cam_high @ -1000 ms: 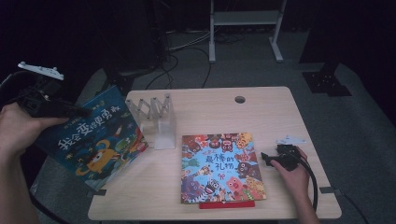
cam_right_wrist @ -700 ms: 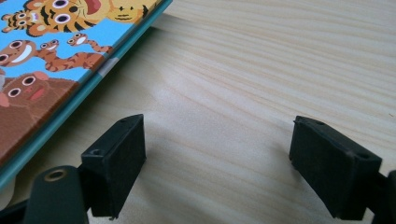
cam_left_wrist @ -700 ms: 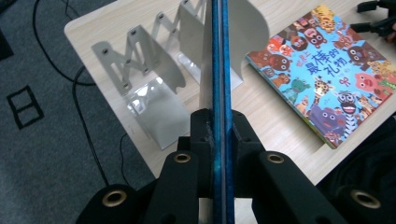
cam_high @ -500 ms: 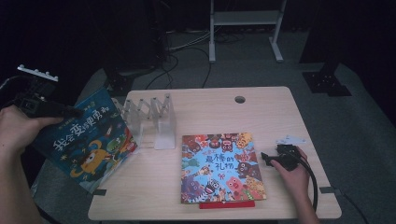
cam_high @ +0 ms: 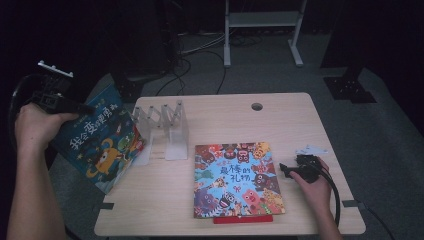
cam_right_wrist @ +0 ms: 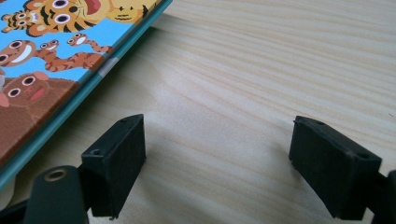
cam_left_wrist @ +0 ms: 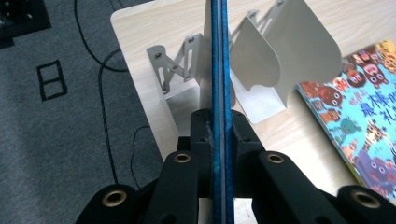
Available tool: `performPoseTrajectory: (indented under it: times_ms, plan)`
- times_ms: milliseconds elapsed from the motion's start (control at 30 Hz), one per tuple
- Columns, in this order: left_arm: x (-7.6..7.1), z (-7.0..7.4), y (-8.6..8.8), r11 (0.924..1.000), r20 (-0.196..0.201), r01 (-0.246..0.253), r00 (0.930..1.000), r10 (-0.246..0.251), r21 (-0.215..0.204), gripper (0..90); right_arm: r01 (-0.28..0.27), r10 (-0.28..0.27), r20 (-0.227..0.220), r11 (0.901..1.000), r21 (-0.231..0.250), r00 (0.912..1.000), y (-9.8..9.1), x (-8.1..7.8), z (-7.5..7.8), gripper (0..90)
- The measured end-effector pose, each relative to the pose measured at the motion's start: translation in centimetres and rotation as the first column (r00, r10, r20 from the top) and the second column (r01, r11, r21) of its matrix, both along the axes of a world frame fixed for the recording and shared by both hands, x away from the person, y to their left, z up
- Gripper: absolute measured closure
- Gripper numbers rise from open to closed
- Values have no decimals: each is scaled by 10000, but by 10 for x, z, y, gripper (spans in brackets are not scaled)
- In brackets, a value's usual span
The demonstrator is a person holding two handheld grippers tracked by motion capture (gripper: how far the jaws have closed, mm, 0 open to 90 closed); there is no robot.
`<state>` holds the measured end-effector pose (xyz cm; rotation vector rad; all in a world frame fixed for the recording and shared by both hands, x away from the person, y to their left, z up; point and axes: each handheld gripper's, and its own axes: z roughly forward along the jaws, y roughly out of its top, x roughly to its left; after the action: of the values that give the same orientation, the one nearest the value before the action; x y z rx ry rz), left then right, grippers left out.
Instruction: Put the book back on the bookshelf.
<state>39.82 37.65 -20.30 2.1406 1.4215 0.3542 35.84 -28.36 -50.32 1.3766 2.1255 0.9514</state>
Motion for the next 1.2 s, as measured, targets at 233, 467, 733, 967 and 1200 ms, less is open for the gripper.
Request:
performPoseTrajectory:
  times_ms: [233, 467, 733, 967, 1200]
  plan:
    - [19, -3, -7, 9980, -115, -601, 9981, 603, 205, 826, 1, -1, -1, 10000, -4, 10000, 0, 0, 0, 177]
    - [33, -5, -8, 9951, -35, -992, 9951, 992, 36, 826, -7, 7, -4, 10000, -8, 10000, 0, 0, 0, 177]
    - [42, -7, -13, 9931, 30, -1157, 9933, 1157, 208, 826, -9, 9, 6, 10000, -16, 10000, 0, 0, 0, 177]
    - [38, -9, -9, 9938, 119, -1096, 9939, 1094, 158, 819, -6, 6, 3, 10000, -16, 10000, 0, 0, 0, 178]
    - [38, -8, -8, 9947, 38, -1020, 9948, 1019, 148, 808, -10, 10, 11, 10000, -17, 10000, 0, 0, 0, 177]
